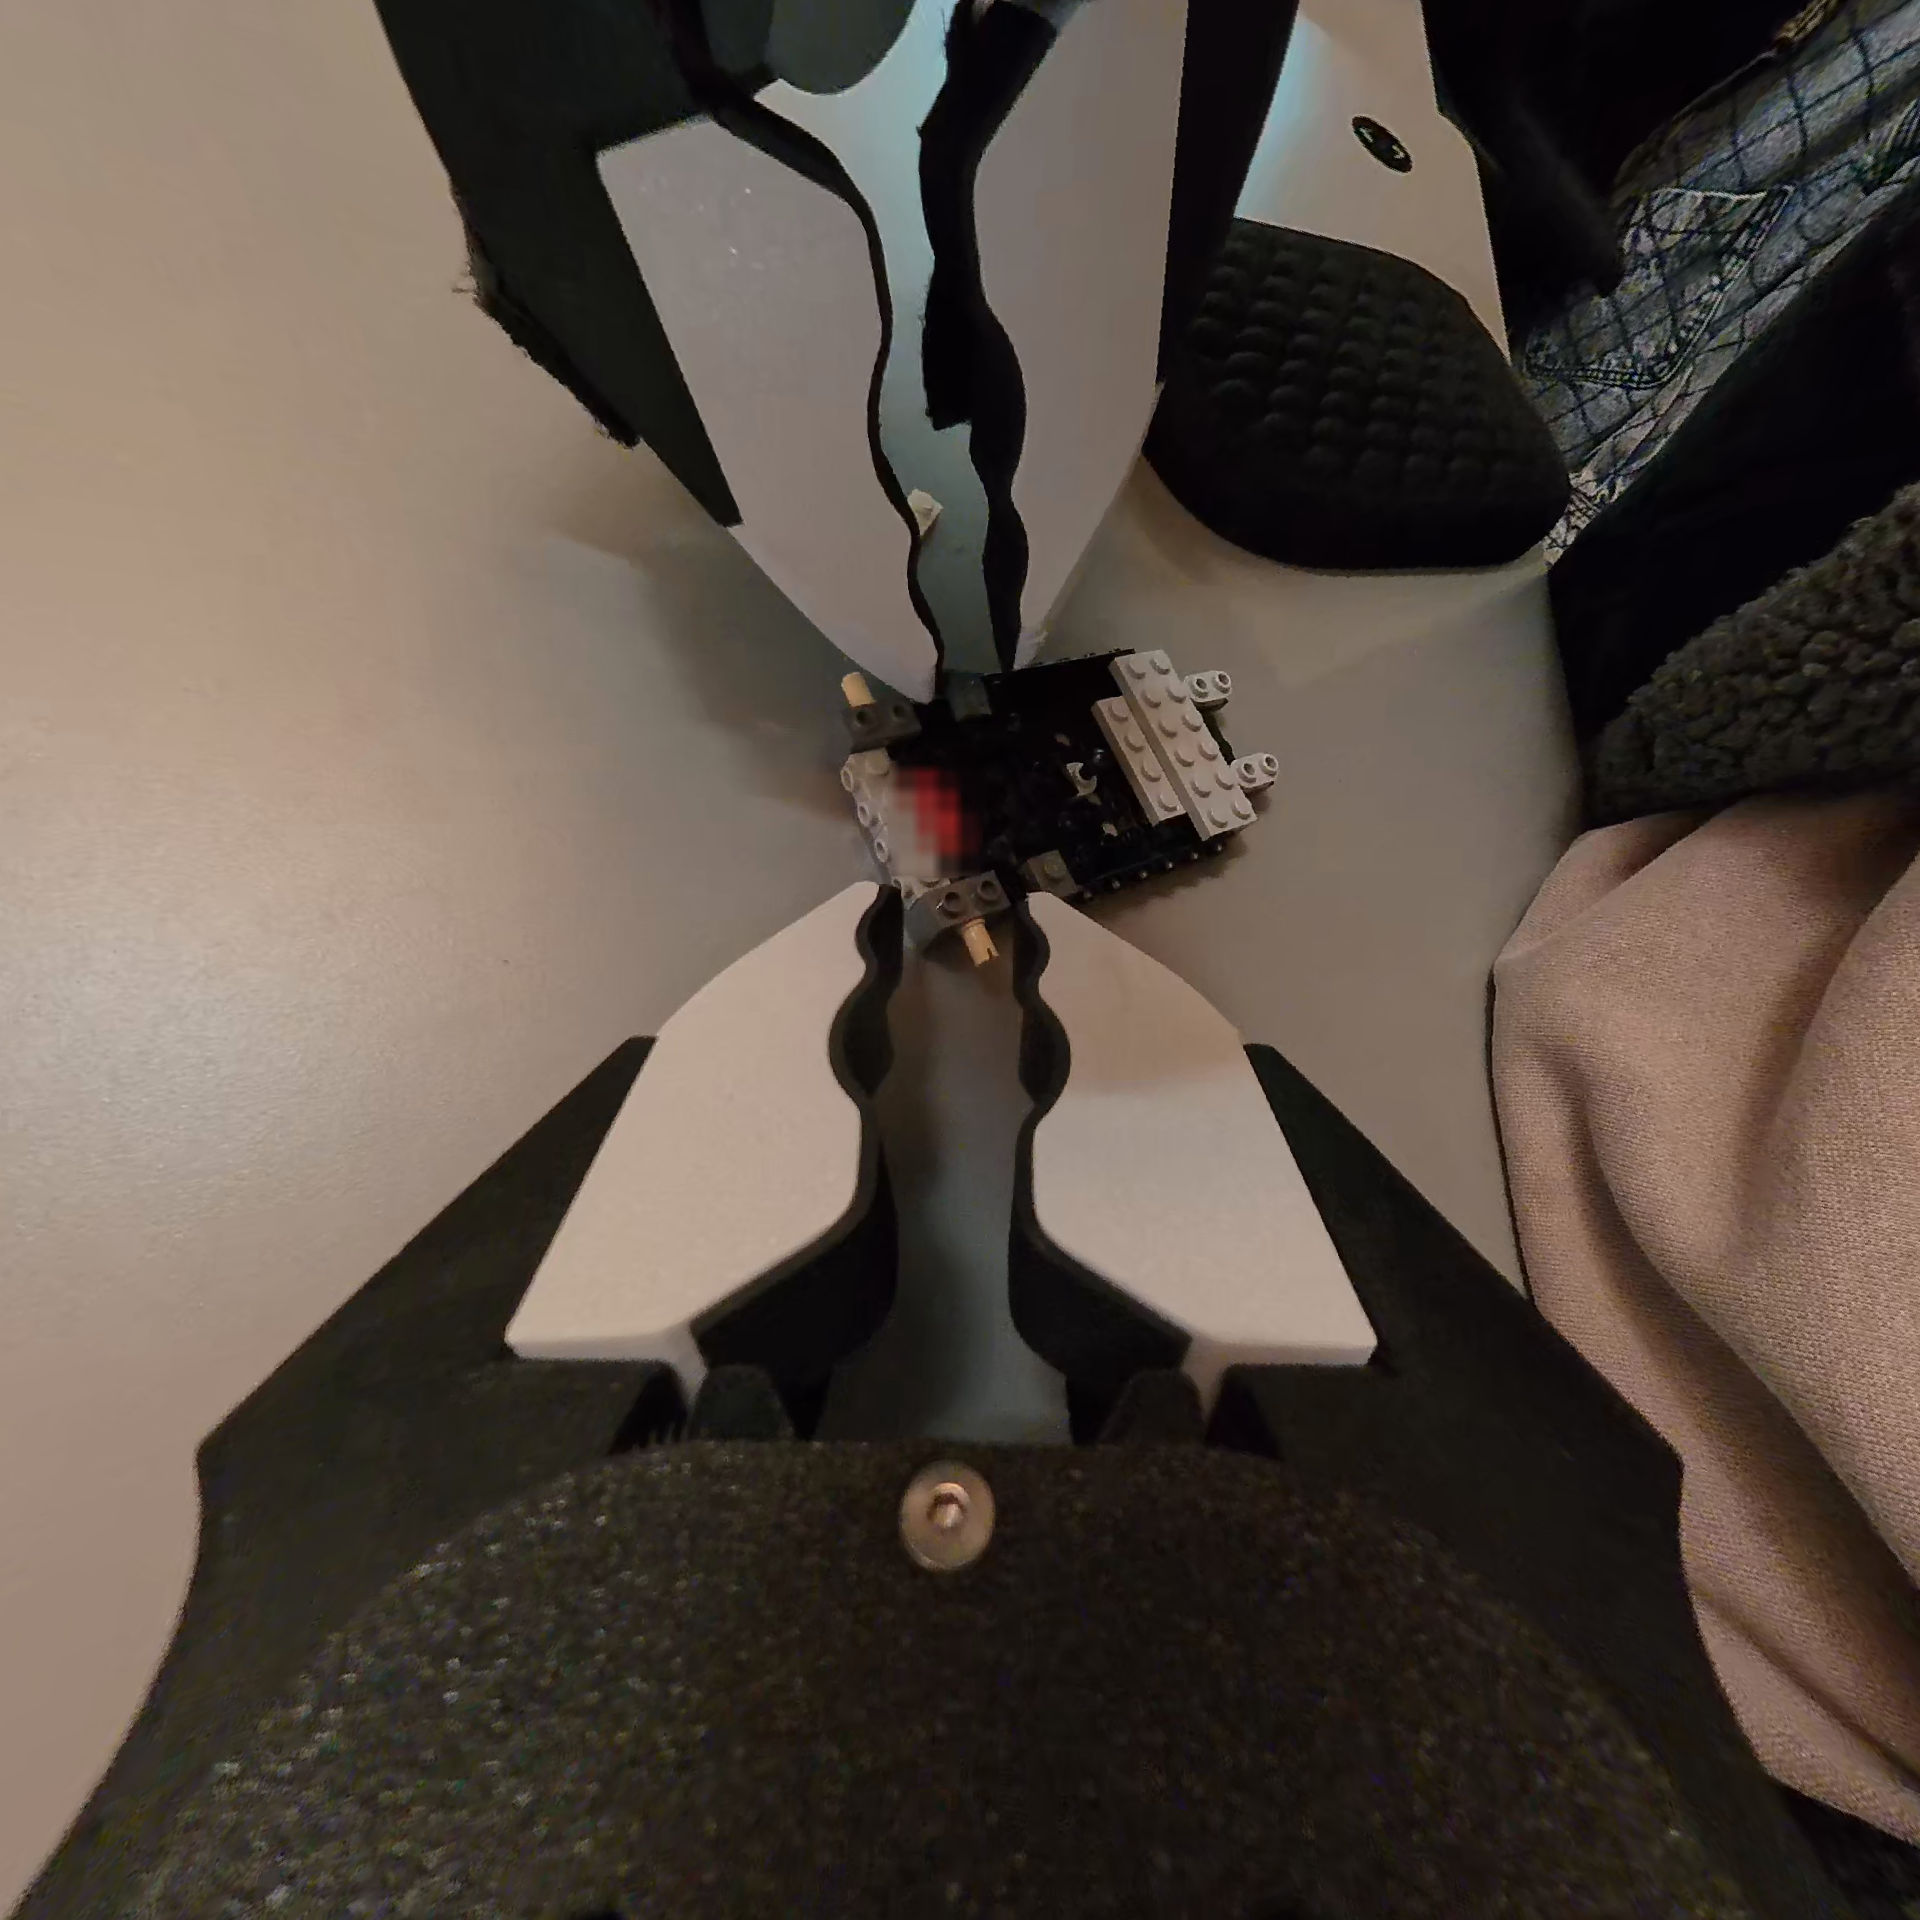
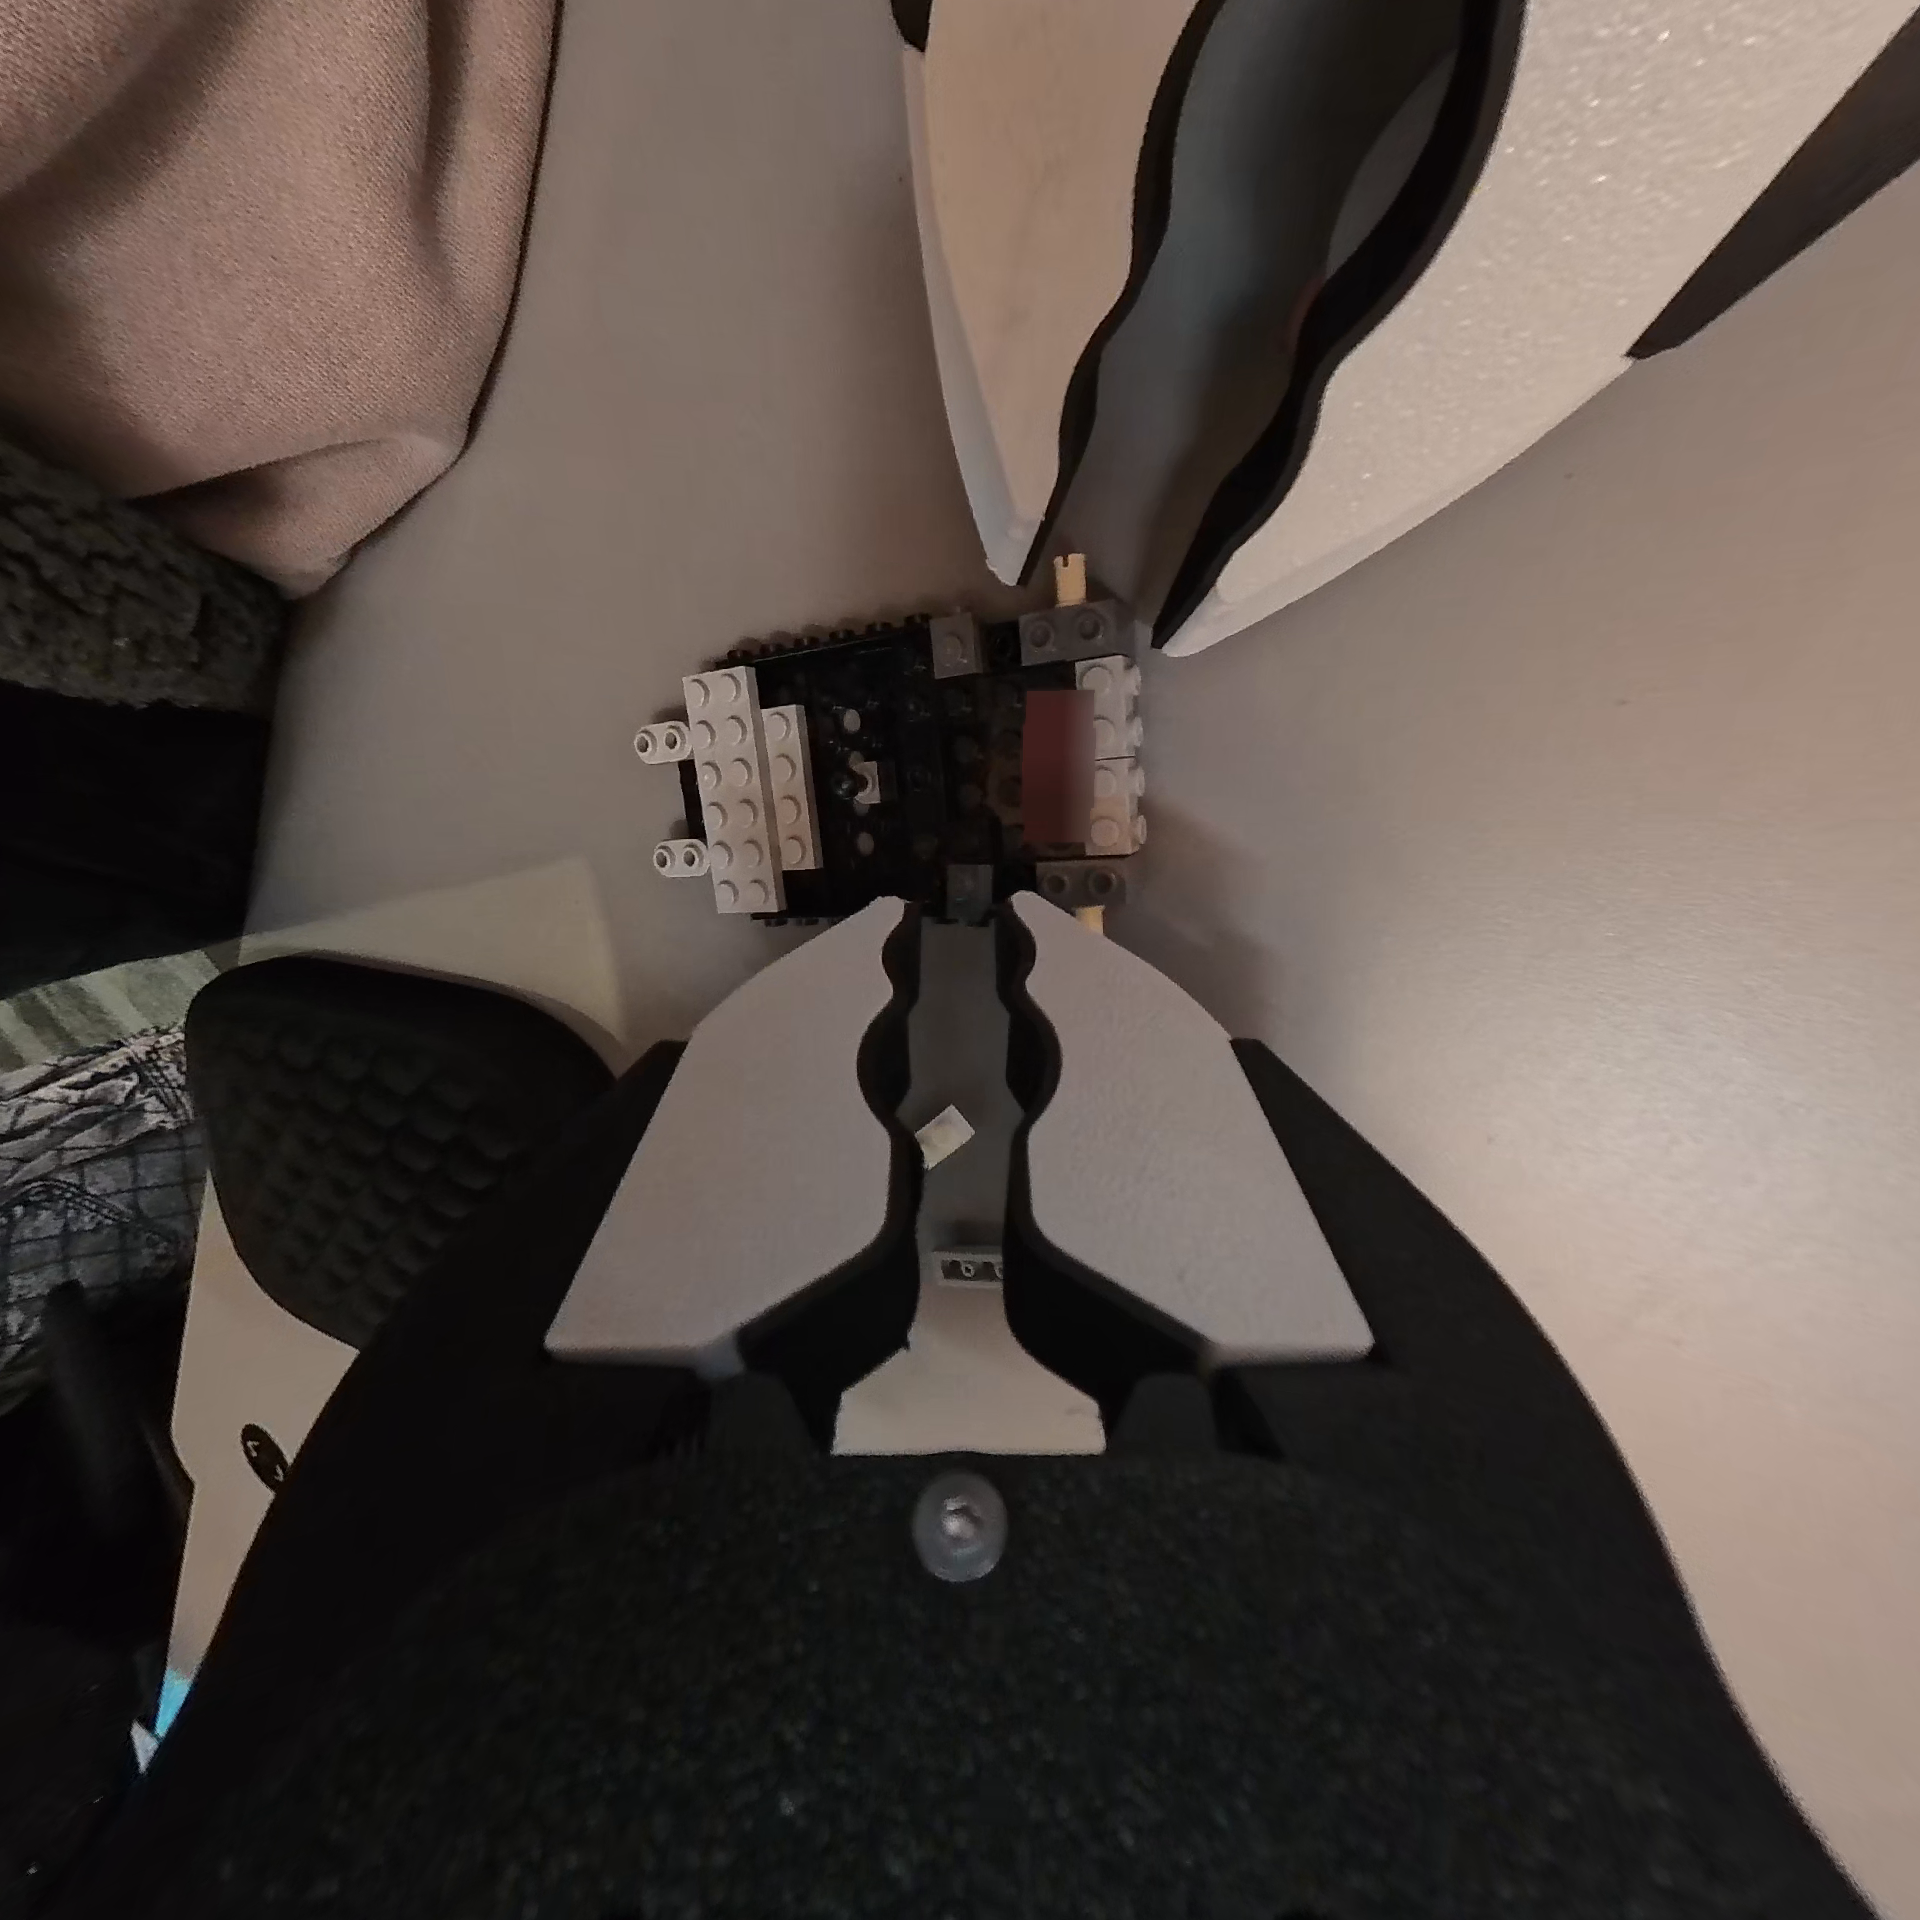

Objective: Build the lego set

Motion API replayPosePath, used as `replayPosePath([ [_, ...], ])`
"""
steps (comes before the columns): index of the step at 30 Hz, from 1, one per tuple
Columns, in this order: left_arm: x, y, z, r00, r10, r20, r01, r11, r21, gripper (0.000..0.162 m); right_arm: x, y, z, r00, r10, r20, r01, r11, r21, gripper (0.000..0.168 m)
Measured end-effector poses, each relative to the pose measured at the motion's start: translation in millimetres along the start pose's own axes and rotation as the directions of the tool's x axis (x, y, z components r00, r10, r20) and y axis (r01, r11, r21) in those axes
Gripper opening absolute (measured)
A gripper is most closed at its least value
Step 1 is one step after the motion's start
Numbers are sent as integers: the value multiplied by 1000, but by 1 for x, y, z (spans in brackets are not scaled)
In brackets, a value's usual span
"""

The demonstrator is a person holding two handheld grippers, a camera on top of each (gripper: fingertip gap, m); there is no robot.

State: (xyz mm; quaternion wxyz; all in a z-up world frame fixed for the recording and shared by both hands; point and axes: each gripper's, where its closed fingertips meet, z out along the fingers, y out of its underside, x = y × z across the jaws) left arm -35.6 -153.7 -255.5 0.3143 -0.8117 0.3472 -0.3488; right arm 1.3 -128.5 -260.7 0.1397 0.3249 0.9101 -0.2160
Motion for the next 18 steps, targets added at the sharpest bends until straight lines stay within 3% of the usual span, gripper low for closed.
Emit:
replayPosePath([
  [18,2,1,2,999,42,12,-42,999,-9,21,-1,-2,1,999,40,-14,-40,998,38,15],
])
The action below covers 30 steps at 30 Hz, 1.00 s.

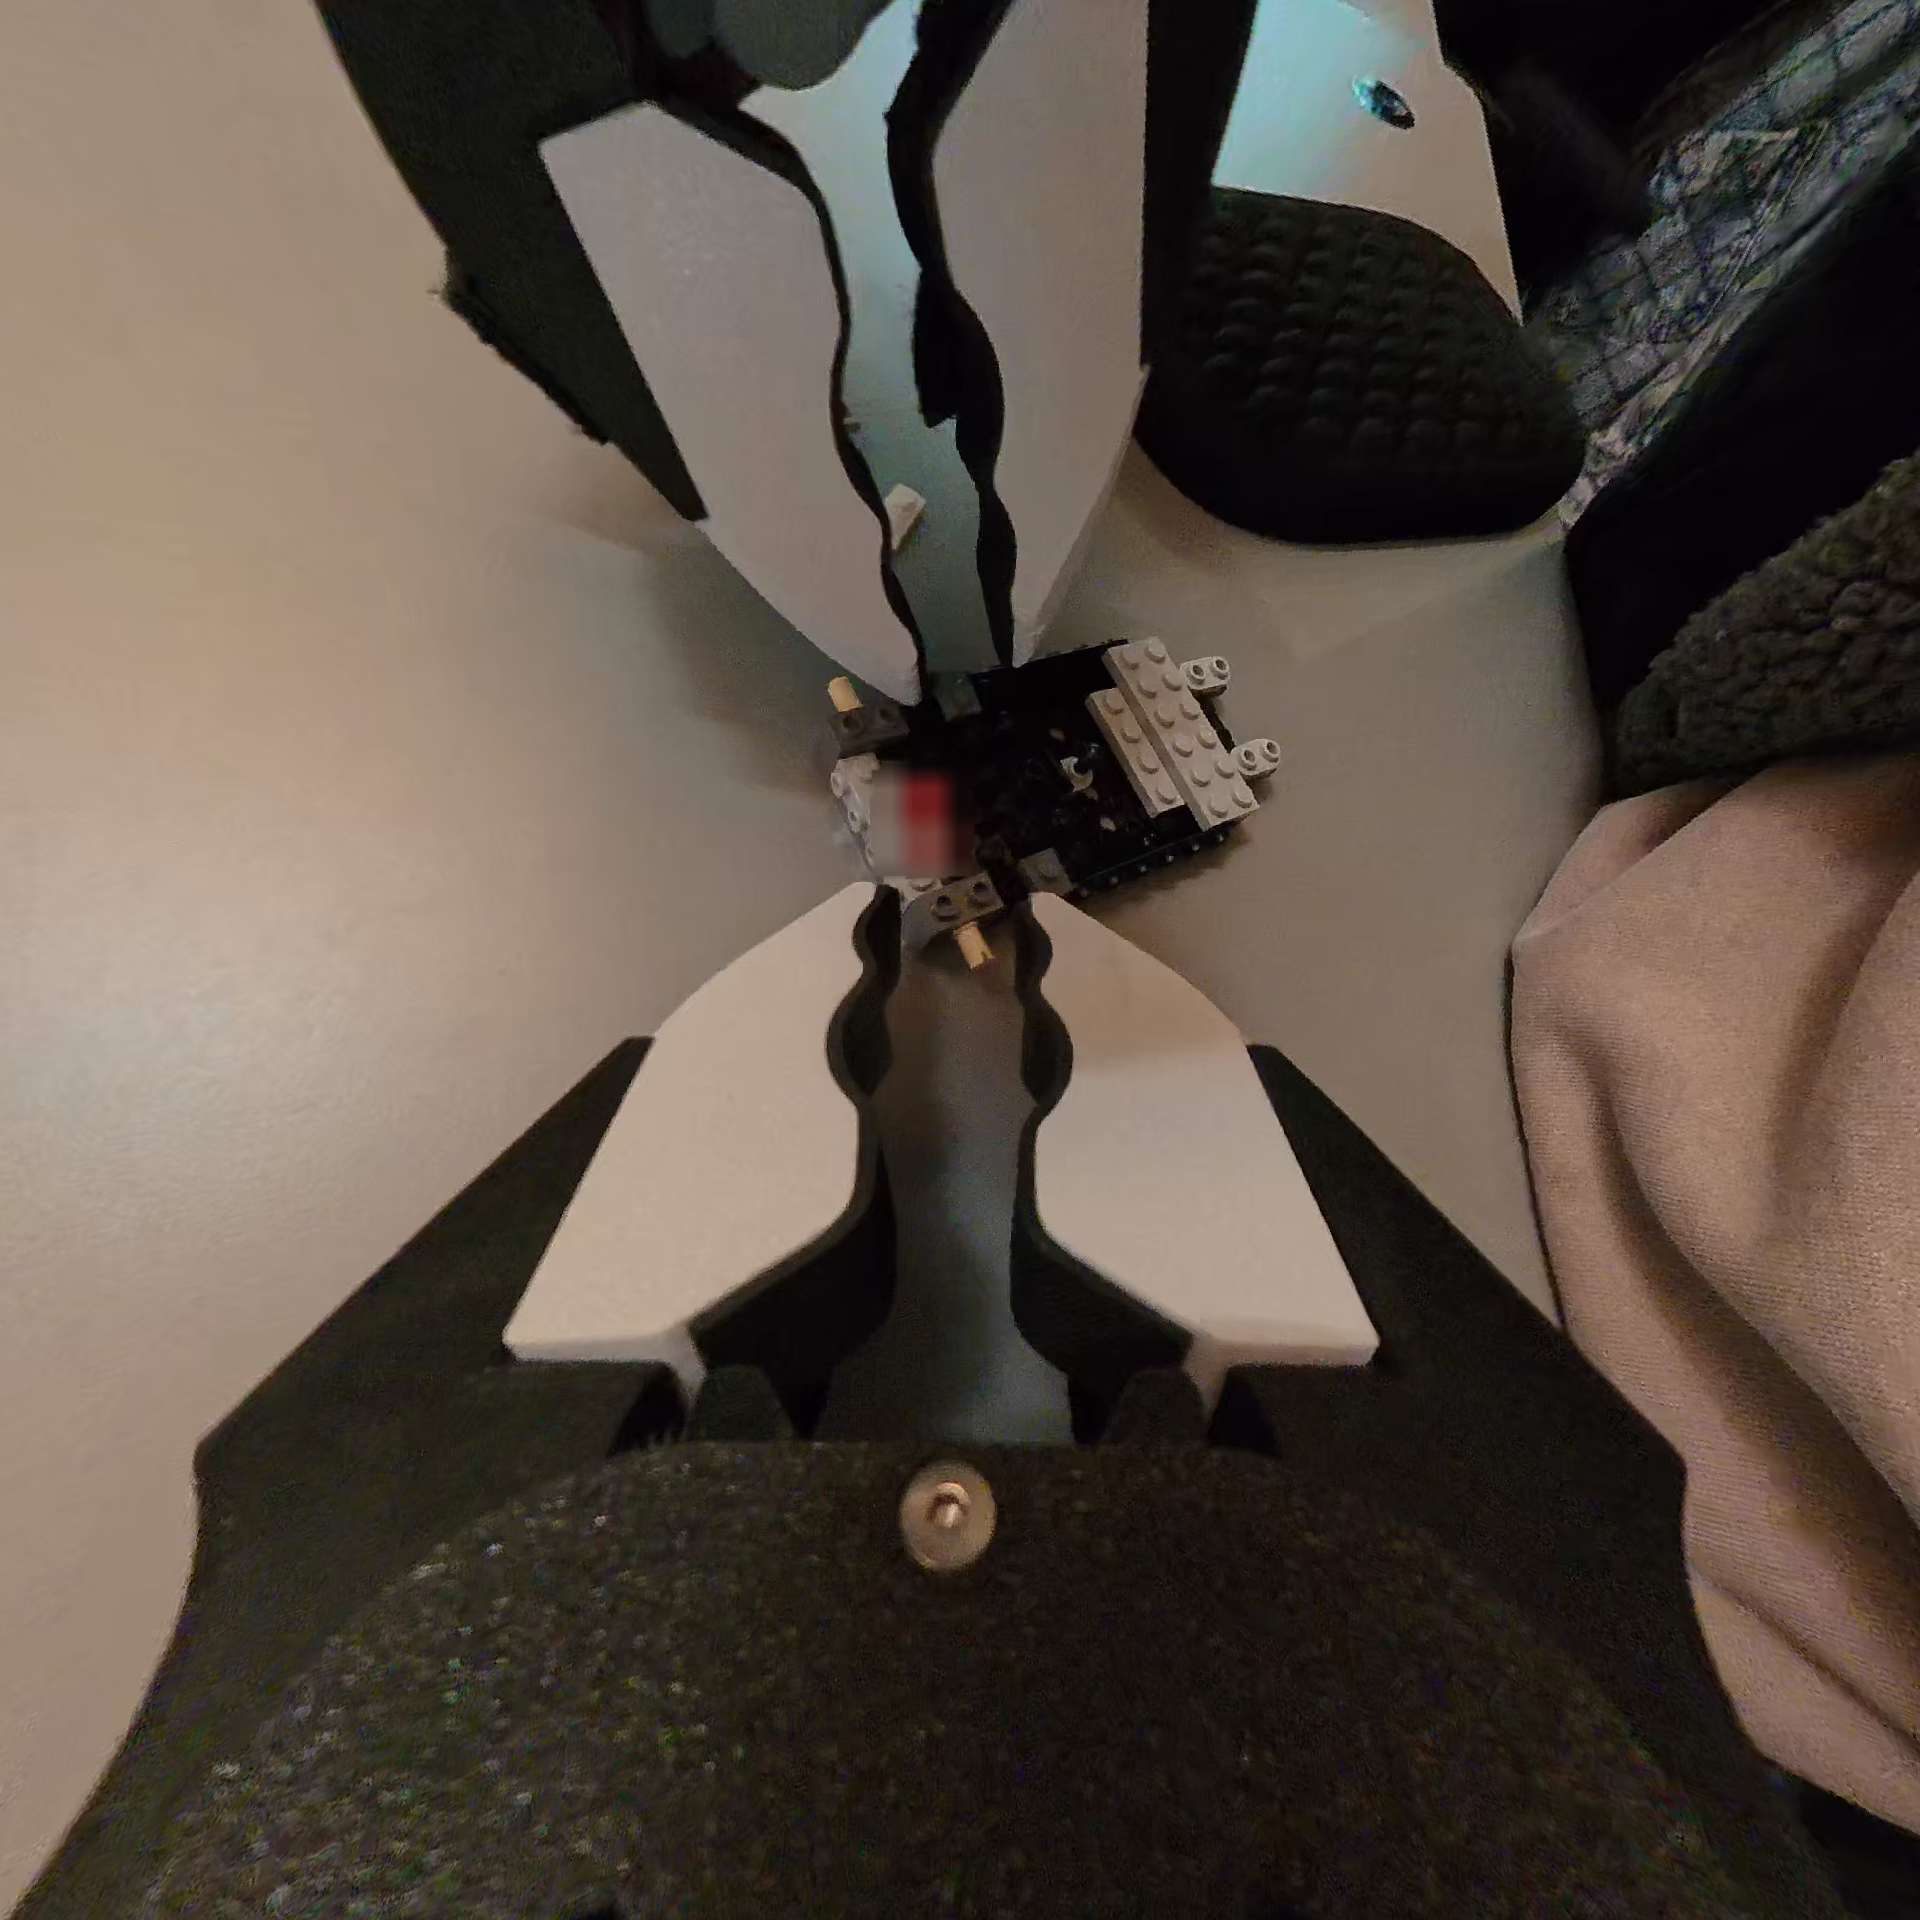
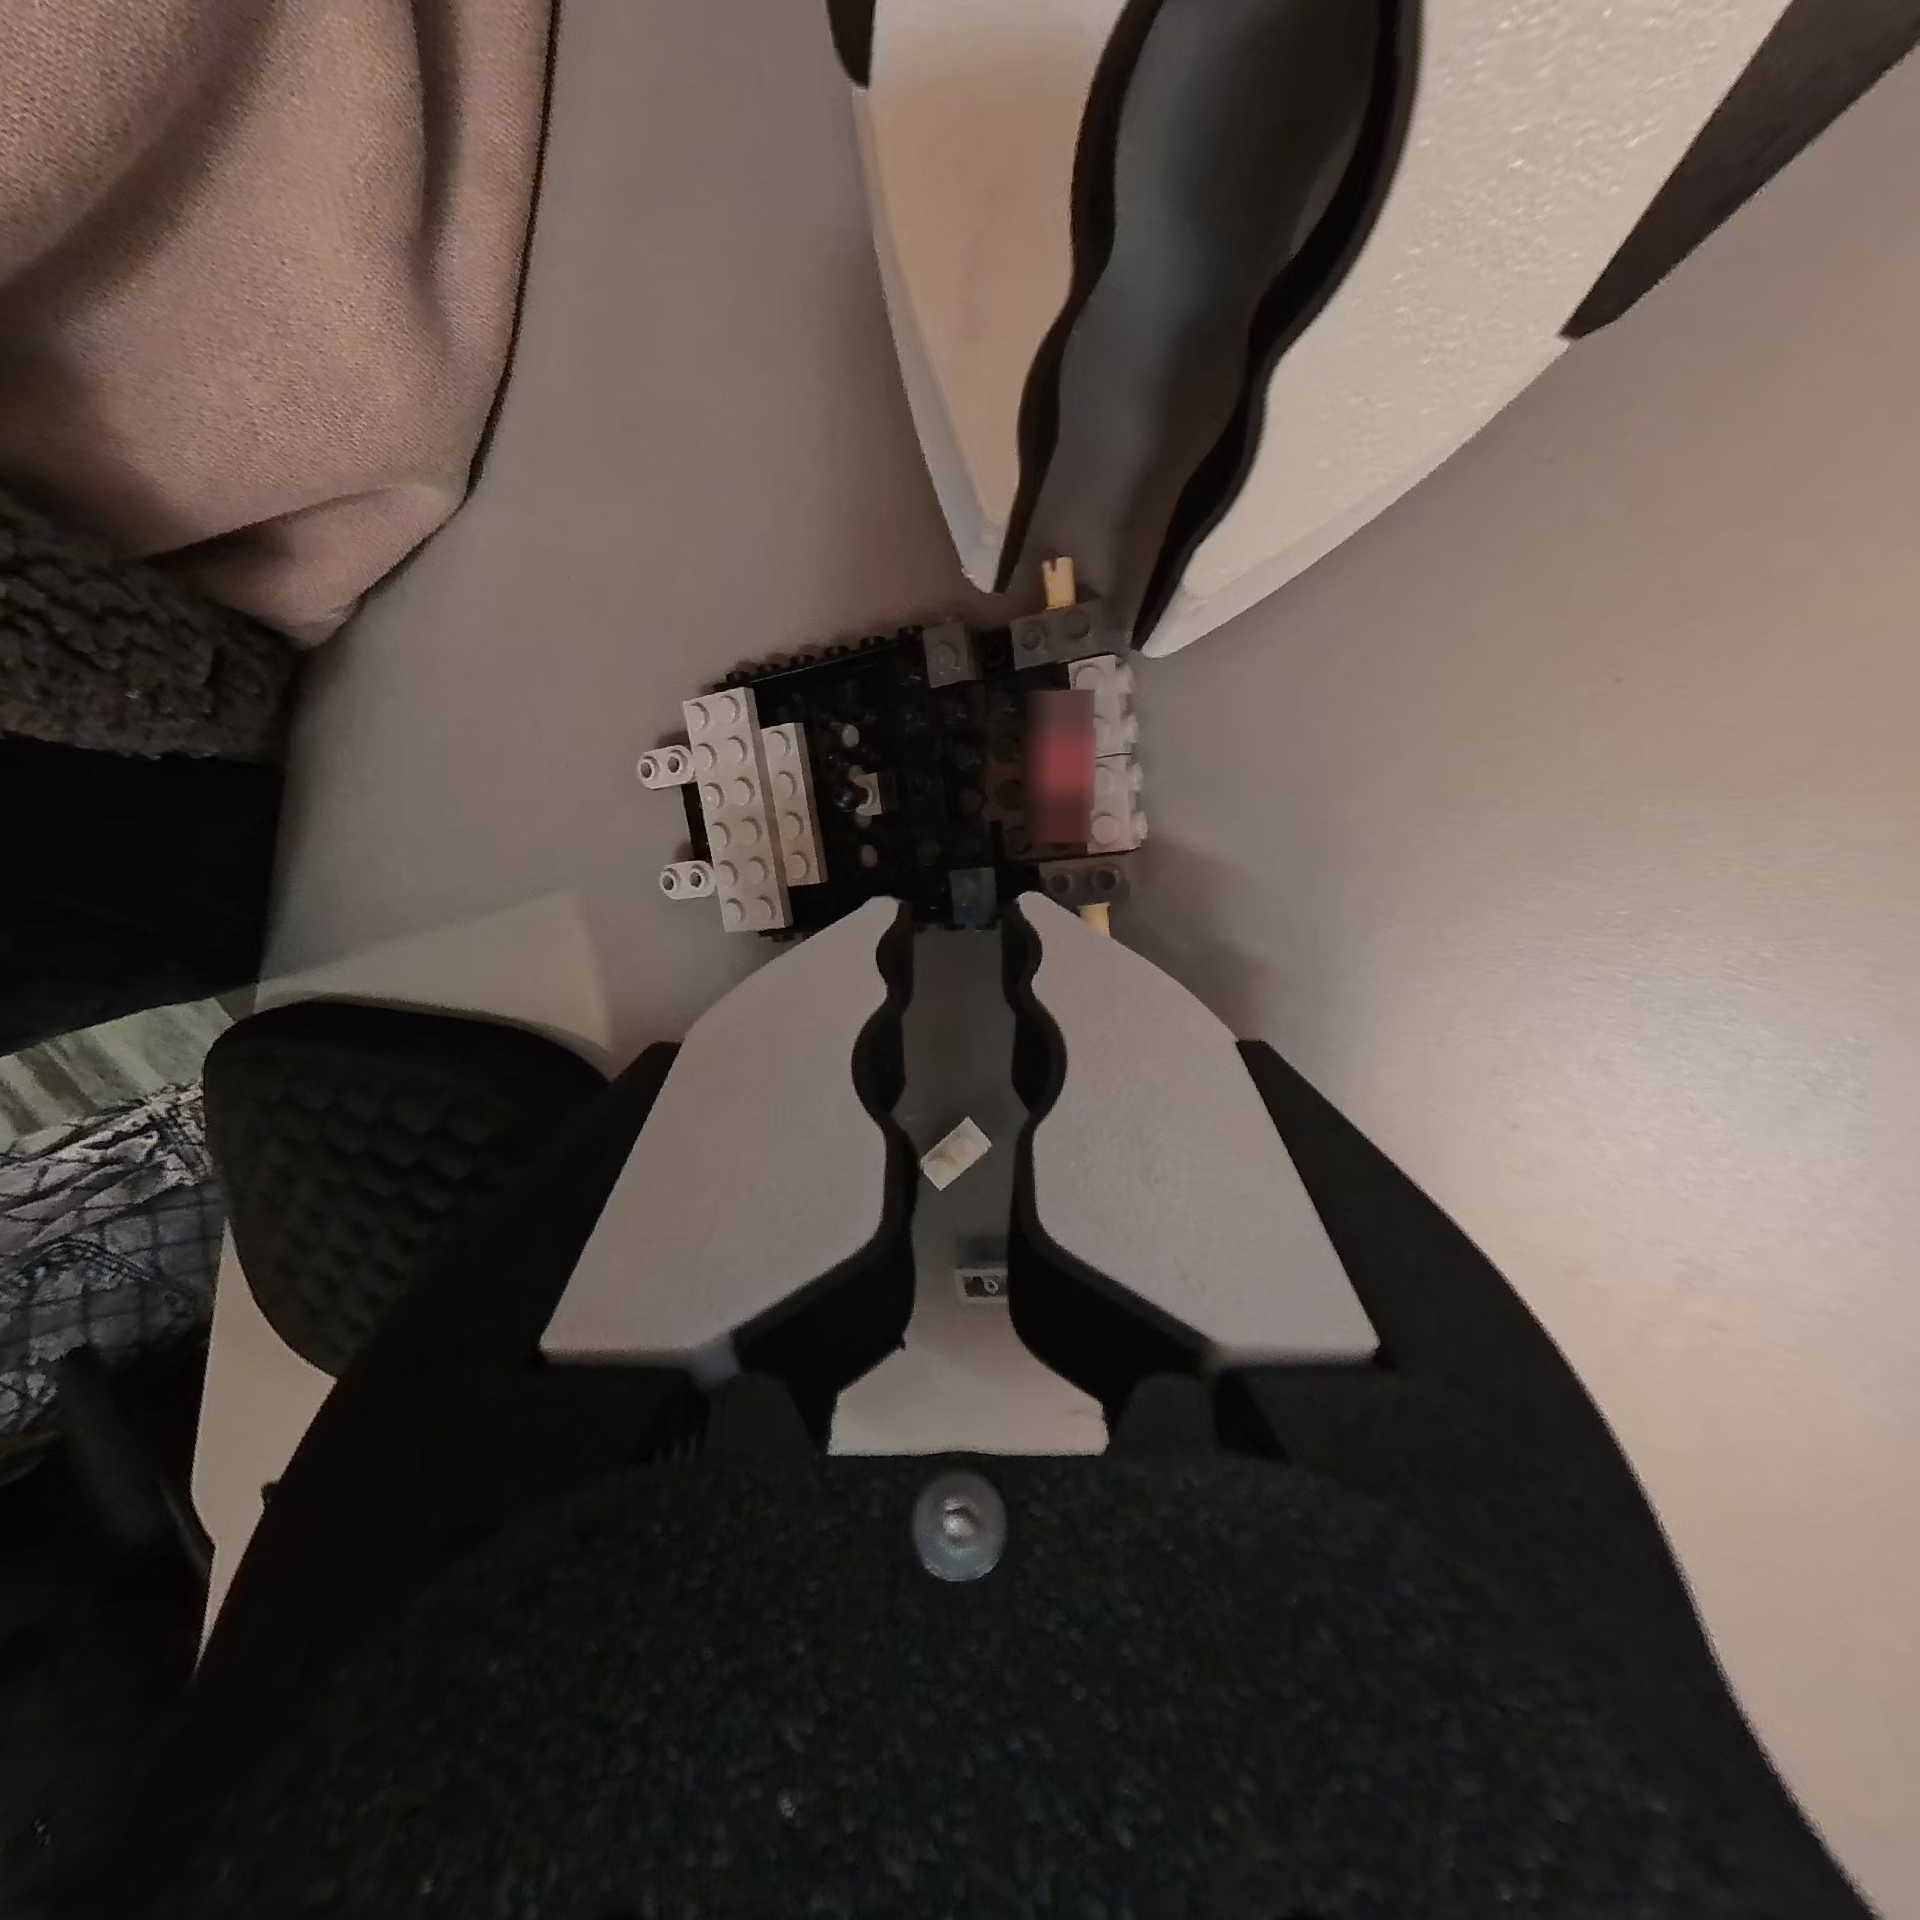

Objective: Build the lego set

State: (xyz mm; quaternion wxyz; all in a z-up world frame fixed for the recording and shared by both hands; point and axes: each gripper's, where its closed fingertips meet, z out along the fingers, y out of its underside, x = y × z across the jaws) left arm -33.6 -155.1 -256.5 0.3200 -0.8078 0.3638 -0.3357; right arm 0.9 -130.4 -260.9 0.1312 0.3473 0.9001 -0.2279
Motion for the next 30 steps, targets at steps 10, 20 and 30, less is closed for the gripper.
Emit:
replayPosePath([
  [10,4,7,3,961,271,55,-267,960,-81,51,-3,-7,4,999,14,-38,-12,999,52,15],
  [20,9,12,17,803,551,-227,-584,804,-116,76,-6,-18,6,996,24,-87,-13,992,127,15],
  [30,14,12,19,795,563,-228,-592,801,-84,60,-16,-27,10,997,19,-73,-6,986,169,15],
])
